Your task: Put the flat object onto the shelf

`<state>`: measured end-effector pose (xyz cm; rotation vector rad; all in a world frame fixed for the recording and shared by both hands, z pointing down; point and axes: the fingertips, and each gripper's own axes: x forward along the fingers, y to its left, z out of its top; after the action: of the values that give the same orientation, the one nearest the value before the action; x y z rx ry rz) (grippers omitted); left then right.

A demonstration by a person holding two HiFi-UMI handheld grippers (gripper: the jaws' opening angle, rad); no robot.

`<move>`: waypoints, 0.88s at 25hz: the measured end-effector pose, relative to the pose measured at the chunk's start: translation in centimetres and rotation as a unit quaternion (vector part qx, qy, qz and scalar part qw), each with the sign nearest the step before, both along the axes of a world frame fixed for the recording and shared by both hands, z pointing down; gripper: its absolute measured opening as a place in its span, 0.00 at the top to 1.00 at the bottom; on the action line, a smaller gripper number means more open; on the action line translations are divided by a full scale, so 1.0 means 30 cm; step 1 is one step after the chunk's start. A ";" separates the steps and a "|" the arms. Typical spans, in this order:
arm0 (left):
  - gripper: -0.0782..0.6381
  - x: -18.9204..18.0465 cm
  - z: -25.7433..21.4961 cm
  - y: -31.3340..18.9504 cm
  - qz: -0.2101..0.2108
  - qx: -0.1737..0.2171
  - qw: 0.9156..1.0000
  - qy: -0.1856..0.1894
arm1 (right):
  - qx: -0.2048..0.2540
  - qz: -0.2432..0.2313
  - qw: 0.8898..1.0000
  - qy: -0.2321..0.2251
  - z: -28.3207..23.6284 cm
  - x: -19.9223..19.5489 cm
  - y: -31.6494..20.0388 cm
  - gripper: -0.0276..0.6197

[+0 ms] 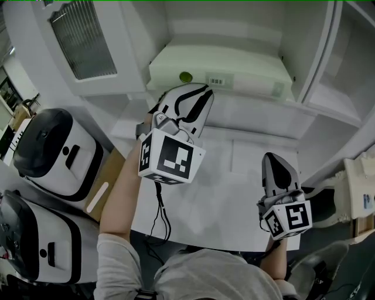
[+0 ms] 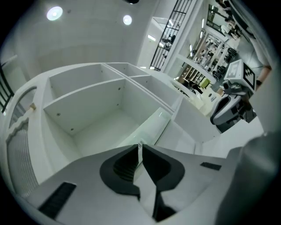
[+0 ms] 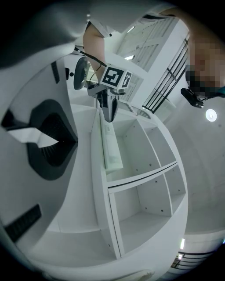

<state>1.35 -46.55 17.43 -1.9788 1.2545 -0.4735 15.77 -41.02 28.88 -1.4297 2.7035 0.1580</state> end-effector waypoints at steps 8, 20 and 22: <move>0.87 -0.075 0.089 0.121 0.007 -0.036 0.994 0.105 | -0.002 -0.017 1.000 0.010 0.003 -0.108 0.059 0.94; 0.87 -0.180 0.301 0.325 0.031 -0.096 0.969 0.224 | -0.011 -0.024 0.999 0.027 0.032 -0.271 0.188 0.94; 0.87 -0.196 0.327 0.357 0.038 -0.105 0.965 0.238 | -0.012 -0.021 0.999 0.029 0.037 -0.295 0.212 0.94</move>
<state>-4.53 -35.85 27.25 -2.4051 1.4541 -0.0913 6.92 -34.66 29.98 -1.3951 2.7886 0.1669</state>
